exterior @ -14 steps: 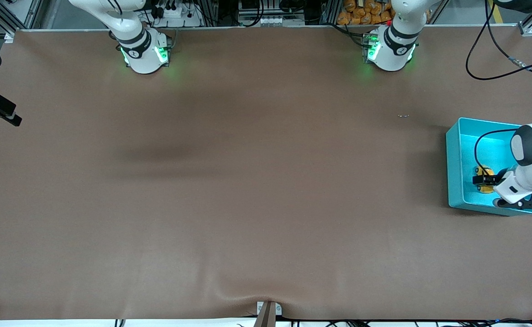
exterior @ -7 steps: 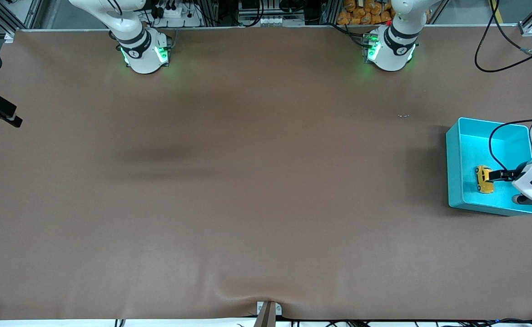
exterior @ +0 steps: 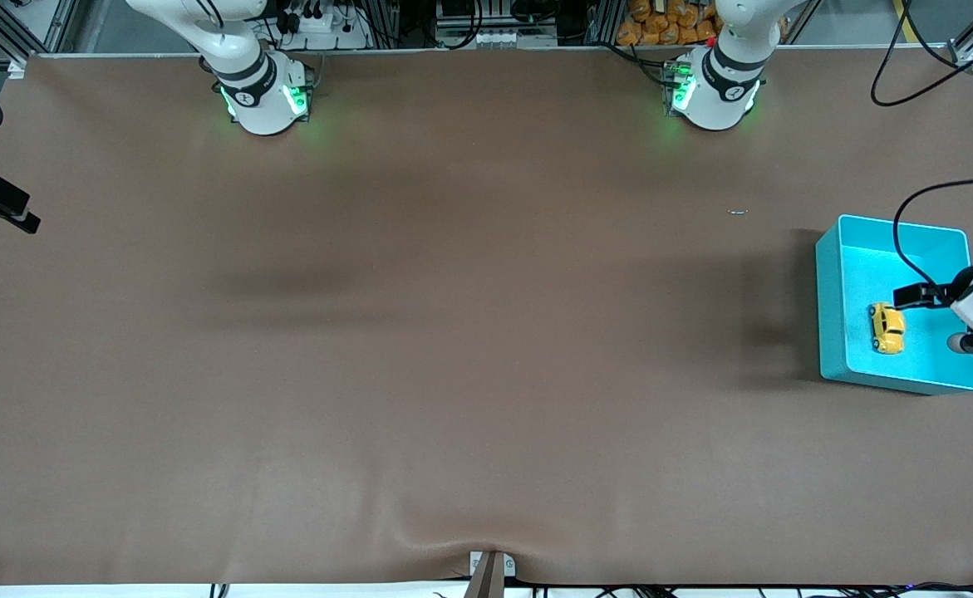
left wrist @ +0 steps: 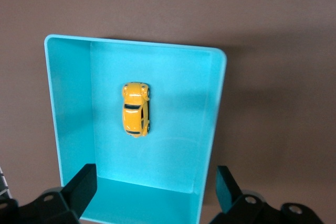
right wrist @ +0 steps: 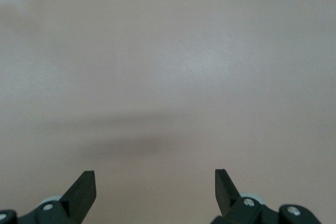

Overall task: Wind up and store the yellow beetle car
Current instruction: 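Raise the open left gripper up out of the box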

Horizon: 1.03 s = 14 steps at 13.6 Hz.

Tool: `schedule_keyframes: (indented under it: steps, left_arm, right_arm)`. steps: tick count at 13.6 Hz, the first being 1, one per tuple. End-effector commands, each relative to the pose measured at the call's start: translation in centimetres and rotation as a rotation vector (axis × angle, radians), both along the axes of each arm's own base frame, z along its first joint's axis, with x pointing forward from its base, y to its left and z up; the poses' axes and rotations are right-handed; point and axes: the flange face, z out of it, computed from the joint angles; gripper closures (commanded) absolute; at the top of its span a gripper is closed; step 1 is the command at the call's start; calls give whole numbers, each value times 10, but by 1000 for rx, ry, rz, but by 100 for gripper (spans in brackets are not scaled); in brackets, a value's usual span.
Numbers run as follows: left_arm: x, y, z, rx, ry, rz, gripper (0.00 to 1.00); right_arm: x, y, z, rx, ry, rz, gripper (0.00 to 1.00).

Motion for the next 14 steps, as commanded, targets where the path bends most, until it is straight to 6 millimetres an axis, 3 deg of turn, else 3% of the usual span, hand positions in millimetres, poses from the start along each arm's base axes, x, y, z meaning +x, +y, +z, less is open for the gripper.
schedule_keyframes:
  steps: [1,6,8,10,14]
  left_arm:
    - [-8,-29,39,6,-34,-29,0]
    - [-24,-83,96,-55,-99,-28,0]
    - [-36,-119,110,-52,-73,-25,0]
    - [-48,-143,133,-54,-99,12,0]
    - [-78,-173,171,-124,-99,16,0]
  right_arm:
    - [1,-1,1,-12,4,-5,0]
    - [-4,1,-1,-10,27,-2,0]
    - [-5,2,-2,-11,33,1,0]
    - [-6,7,-9,-14,49,10,0]
    - [-5,20,-21,-14,75,35,0]
